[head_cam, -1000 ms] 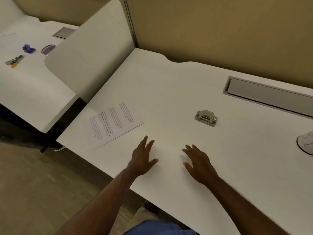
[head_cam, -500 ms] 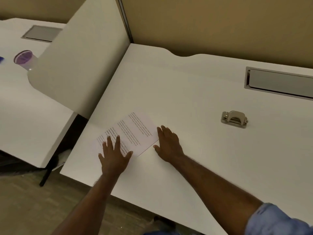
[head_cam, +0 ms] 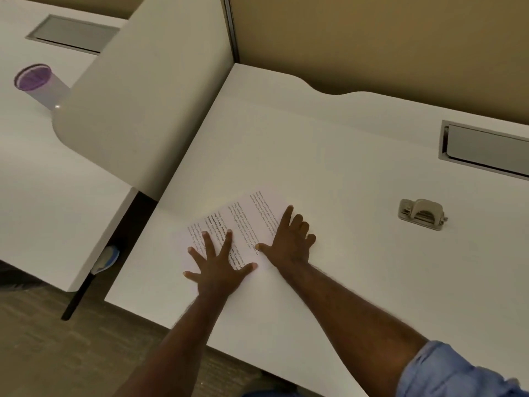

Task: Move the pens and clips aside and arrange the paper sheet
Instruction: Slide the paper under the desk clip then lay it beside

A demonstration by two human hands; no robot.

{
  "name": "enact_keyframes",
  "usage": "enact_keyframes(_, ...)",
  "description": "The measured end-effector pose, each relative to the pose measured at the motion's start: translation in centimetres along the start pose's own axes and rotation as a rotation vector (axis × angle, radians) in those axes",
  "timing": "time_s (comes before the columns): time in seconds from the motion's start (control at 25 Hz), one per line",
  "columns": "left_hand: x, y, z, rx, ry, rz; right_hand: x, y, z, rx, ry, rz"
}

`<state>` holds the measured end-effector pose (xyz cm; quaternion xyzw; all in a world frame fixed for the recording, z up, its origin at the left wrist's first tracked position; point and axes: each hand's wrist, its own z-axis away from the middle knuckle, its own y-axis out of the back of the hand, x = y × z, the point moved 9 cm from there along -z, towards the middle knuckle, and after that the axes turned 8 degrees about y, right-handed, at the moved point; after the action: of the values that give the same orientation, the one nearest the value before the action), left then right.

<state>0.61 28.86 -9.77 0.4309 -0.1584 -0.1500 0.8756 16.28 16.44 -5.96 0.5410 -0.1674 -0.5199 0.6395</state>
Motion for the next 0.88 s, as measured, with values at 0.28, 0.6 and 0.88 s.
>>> enact_keyframes(0.28,0.4,-0.2,-0.2,-0.019,-0.016,0.009,0.8,0.4,-1.2,0.003,-0.178,-0.04)
enact_keyframes(0.6,0.7,0.1,0.0,0.002,-0.041,-0.015,3.4,-0.4,-2.1,-0.119,-0.352,-0.241)
enact_keyframes(0.88,0.9,0.2,0.5,-0.026,-0.049,-0.022,7.0,0.9,-2.8,-0.007,-0.183,-0.518)
